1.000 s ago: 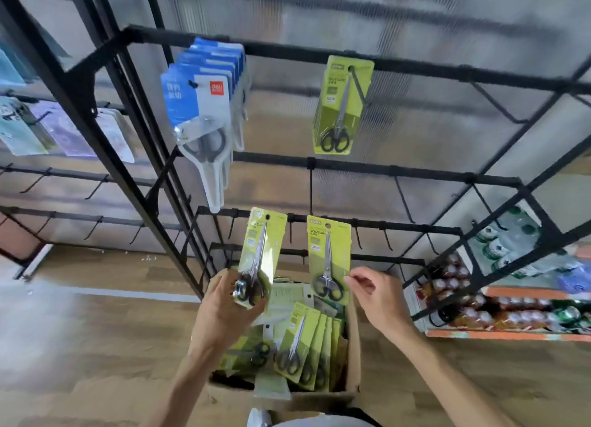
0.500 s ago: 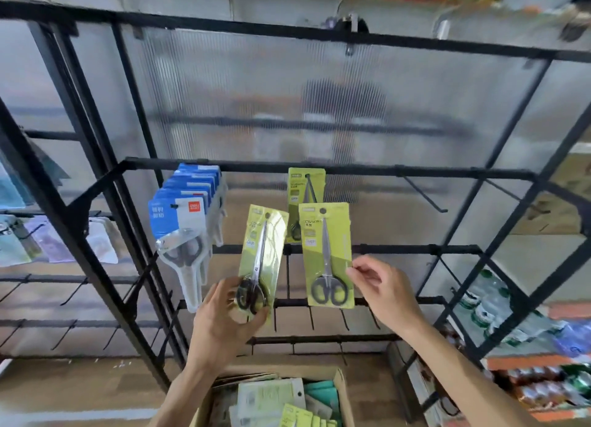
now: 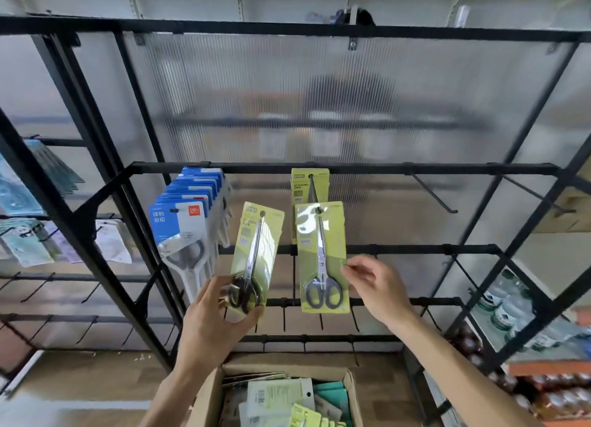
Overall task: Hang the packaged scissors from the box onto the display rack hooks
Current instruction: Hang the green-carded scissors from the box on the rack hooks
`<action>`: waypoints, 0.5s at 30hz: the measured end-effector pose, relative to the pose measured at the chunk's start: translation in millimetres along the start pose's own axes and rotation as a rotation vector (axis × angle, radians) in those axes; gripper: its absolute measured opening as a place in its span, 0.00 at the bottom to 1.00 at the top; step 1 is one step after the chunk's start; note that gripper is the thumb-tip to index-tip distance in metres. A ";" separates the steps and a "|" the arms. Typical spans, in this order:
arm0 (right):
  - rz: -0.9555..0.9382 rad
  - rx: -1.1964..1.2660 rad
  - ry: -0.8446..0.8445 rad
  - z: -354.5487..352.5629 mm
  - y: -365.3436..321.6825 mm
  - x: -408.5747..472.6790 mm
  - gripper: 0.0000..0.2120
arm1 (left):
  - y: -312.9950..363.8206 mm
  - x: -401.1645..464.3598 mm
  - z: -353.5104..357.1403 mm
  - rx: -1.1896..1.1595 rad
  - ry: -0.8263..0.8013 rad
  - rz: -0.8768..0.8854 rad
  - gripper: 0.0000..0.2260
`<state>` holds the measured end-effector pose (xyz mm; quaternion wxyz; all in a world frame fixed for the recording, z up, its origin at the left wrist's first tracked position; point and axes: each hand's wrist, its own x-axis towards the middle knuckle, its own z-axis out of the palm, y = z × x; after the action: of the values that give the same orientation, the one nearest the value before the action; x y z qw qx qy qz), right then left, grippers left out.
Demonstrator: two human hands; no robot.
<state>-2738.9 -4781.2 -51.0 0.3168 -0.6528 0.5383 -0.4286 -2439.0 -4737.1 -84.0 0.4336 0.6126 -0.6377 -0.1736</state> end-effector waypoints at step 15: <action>0.245 -0.127 0.153 38.4 14.4 144.2 0.09 | 34.6 17.6 -15.5 0.056 0.033 0.039 0.29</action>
<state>-2702.9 -4926.7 -48.6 0.2828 -0.5665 0.6626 -0.4002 -2446.8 -4742.1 -43.3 0.4300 0.6147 -0.6469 -0.1368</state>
